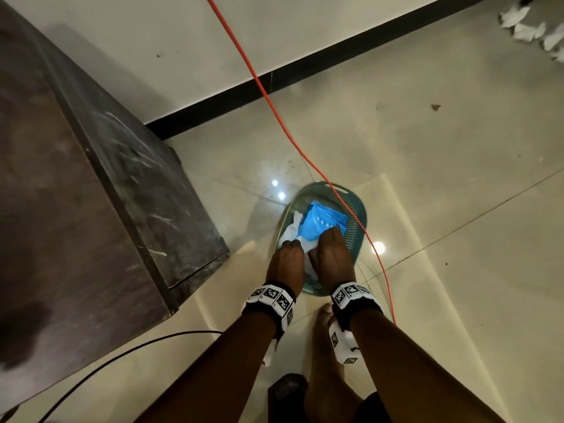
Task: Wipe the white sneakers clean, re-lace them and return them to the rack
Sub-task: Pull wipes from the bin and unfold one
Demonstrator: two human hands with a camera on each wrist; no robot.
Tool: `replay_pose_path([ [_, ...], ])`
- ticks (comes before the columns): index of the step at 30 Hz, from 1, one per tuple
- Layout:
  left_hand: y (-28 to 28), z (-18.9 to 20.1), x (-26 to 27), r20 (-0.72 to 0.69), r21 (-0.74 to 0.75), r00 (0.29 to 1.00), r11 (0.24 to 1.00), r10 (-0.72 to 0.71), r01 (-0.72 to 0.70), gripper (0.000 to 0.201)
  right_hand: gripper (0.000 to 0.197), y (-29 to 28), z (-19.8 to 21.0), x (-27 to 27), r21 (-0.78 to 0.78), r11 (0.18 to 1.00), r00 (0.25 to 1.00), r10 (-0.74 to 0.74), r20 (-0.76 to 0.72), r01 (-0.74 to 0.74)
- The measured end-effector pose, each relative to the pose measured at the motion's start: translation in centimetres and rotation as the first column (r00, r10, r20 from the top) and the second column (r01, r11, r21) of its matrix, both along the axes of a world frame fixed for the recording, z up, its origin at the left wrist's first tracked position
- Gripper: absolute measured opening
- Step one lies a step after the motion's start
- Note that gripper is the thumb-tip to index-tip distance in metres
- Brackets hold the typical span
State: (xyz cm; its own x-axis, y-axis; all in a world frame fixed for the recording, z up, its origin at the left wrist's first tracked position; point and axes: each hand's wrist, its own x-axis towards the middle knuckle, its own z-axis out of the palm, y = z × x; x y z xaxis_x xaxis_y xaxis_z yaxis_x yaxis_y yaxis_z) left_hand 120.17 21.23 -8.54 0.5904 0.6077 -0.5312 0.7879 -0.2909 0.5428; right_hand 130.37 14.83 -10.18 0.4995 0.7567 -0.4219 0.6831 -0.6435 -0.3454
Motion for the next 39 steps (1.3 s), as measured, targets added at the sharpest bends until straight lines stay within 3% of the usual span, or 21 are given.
replay_pose_path([
  [6, -0.3, -0.1, -0.1, -0.014, -0.047, 1.000, 0.999, 0.013, -0.014, 0.046, 0.022, -0.9, 1.6, -0.4, 0.286, 0.954, 0.996, -0.079, -0.028, 0.084],
  [8, -0.3, 0.4, 0.3, 0.012, -0.054, 1.000, 0.998, 0.021, -0.020, 0.040, 0.024, -1.1, 1.9, -0.4, 0.334, 0.932, 0.988, -0.108, -0.114, 0.141],
  [10, 0.0, 0.8, 0.6, 0.018, -0.035, 0.999, 0.998, 0.043, -0.043, 0.029, 0.024, -1.1, 1.9, -0.3, 0.335, 0.910, 0.963, -0.189, -0.192, 0.245],
  [13, 0.4, 0.8, 1.0, 0.050, -0.003, 0.992, 0.994, 0.112, -0.112, 0.039, 0.024, -1.4, 1.6, -0.6, 0.339, 0.897, 0.955, -0.234, -0.185, 0.285],
  [16, 0.3, 1.3, 1.0, 0.067, 0.014, 0.992, 0.994, 0.109, -0.110, 0.029, 0.028, -2.0, 2.1, -0.7, 0.331, 0.876, 0.933, -0.296, -0.206, 0.351],
  [20, -0.2, 2.5, 0.6, 0.133, -0.006, 0.977, 0.986, 0.165, -0.165, 0.022, 0.046, -2.6, 3.5, -1.2, 0.278, 0.875, 0.911, -0.337, -0.236, 0.396],
  [25, 0.3, 7.5, 0.2, 0.258, -0.012, 0.944, 0.978, 0.203, -0.207, 0.027, 0.061, -1.6, 8.2, -2.3, 0.263, 0.897, 0.922, -0.291, -0.254, 0.355],
  [30, 1.5, 15.9, -1.7, 0.388, -0.010, 0.897, 0.974, 0.213, -0.227, 0.024, 0.044, 0.2, 15.4, -4.0, 0.380, 0.837, 0.916, -0.326, -0.231, 0.394],
  [35, 1.6, 25.3, -6.0, 0.480, -0.037, 0.828, 0.950, 0.290, -0.311, 0.049, 0.032, 1.0, 23.9, -6.6, 0.511, 0.763, 0.915, -0.288, -0.281, 0.397],
  [37, 1.3, 29.2, -8.5, 0.511, -0.057, 0.799, 0.940, 0.318, -0.338, 0.046, 0.024, 0.8, 27.7, -8.7, 0.552, 0.736, 0.916, -0.253, -0.312, 0.392],
  [39, 1.0, 32.5, -11.2, 0.536, -0.057, 0.781, 0.937, 0.321, -0.346, 0.034, 0.033, 0.6, 31.3, -11.2, 0.587, 0.705, 0.908, -0.211, -0.363, 0.399],
])
